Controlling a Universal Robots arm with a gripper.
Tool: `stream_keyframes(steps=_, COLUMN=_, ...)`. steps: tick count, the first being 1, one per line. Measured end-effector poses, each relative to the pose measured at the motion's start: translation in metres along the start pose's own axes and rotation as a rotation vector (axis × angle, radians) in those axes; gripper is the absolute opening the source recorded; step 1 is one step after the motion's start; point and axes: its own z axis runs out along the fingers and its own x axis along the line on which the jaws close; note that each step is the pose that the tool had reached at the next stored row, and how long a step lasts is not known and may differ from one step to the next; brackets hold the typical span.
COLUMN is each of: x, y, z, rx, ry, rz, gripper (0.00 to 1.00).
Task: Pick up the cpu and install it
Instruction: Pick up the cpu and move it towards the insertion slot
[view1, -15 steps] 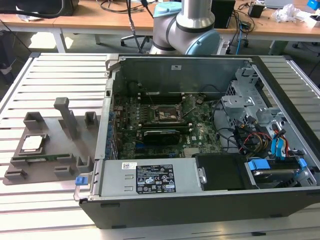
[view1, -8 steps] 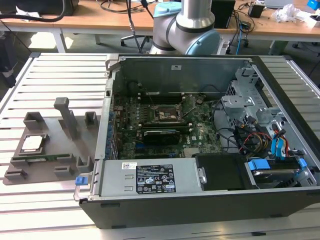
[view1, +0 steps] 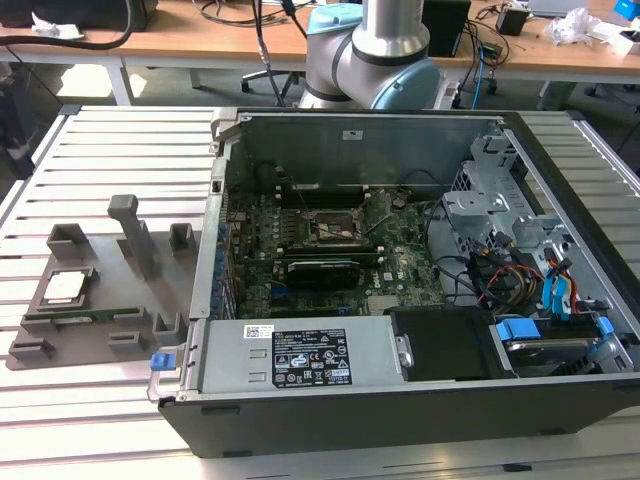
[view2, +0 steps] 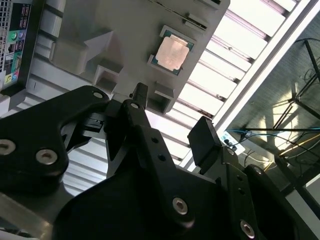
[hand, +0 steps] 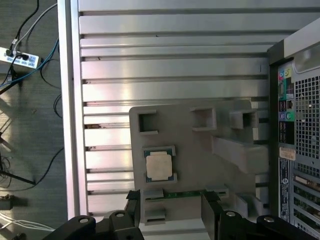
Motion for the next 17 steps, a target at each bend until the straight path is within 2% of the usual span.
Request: stream_keyframes(steps=17, x=0.0002, y=0.0002, z=0.0089, rx=-0.0001, ry=-0.0001, rz=0.000, gripper=0.60)
